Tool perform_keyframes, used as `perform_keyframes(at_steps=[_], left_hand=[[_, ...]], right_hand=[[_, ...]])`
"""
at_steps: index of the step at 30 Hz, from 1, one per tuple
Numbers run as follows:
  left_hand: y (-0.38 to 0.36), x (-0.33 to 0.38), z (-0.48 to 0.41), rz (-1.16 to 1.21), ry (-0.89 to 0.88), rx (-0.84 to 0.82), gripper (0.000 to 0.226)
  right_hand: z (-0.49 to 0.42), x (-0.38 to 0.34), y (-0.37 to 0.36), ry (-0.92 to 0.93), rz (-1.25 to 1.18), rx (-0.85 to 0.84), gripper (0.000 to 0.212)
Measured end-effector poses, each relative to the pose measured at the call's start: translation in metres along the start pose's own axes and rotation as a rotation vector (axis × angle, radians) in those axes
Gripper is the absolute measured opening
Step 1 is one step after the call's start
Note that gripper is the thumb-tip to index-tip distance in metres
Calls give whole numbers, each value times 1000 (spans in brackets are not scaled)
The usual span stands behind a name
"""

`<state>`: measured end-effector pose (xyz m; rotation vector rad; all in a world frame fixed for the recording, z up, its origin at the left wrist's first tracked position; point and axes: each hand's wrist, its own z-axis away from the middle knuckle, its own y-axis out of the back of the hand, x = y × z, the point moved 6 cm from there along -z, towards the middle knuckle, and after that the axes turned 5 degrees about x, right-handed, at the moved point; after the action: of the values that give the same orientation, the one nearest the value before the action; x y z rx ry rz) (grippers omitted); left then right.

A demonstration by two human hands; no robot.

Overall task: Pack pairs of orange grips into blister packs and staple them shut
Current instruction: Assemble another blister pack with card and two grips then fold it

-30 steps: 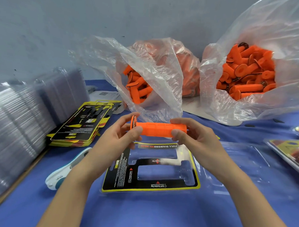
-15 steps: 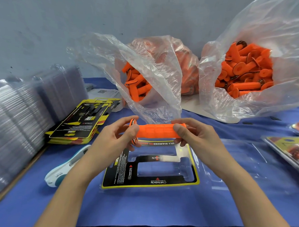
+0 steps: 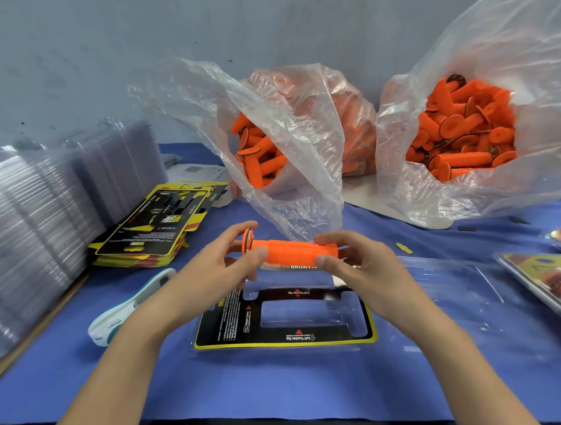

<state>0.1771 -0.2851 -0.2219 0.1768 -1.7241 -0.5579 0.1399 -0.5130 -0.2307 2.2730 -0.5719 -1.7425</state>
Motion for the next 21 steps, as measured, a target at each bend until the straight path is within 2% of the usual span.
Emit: perform_keyframes(at_steps=[3,8,13,21], left_hand=[[0,-2,4,-43,-55,-66,51],[6,-9,7,-218,-151,23,49],[7,-26,8,-416,-125,9,60],[1,-38,9,-526,-114,-34,66]], right_hand=[[-1,2,2,25,34,7,25],[-1,5,-2,83,111,-12,30],[-1,13,-7,113,263,-45,30],[-1,19,-12,157,444,-72,26]])
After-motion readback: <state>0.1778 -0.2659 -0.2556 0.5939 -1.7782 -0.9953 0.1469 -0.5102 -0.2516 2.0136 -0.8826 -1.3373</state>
